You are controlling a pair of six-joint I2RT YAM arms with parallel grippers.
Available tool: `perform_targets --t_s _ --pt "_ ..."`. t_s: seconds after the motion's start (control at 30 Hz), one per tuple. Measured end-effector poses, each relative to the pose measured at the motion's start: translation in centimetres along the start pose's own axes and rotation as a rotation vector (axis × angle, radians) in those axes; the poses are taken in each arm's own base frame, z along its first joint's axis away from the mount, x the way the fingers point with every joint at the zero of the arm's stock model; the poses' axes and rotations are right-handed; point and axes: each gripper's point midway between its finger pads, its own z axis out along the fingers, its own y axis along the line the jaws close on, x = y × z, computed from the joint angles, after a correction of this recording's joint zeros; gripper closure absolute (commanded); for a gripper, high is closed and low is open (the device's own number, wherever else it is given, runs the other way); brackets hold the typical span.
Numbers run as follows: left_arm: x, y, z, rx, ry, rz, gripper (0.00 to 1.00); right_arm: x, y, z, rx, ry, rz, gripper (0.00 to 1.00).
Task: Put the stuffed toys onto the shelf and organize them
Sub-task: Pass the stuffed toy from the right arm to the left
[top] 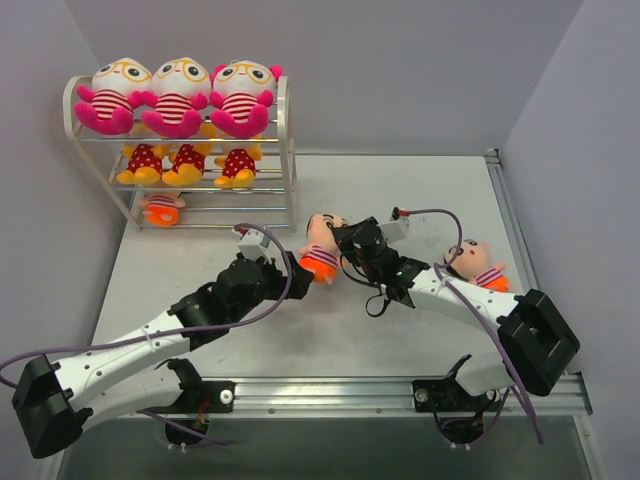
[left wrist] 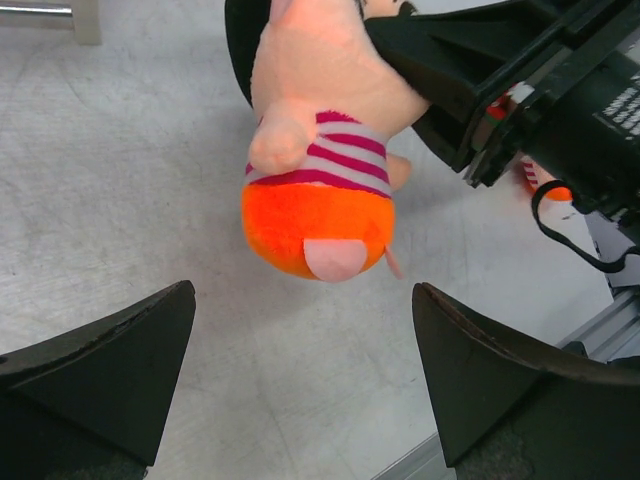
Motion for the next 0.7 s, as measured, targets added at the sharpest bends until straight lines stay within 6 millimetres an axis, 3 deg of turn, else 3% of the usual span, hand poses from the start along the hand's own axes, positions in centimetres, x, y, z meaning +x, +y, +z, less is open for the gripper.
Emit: perform_targets --t_s 0.3,0.33,0.57,0.7 --pt "1.3 0.3 1.9 -0.064 -0.053 -0.108 0.00 -1.6 3.0 -1.8 -0.095 -0.032 0.096 1.00" --pt "1.4 0.3 2.1 -0.068 -0.055 -0.112 0.05 -1.7 3.2 -1.8 -0.102 -0.033 0.102 1.00" --pt "2.6 -1.6 3.0 -0.031 -0.059 -0.102 0.12 -1.5 2.6 -1.8 -0.100 -0.032 0.112 1.00" --pt "2.0 -2.5 3.1 0.001 -0.088 -0.121 0.15 -1.4 2.6 -1.8 -0.104 -0.031 0.120 1.00"
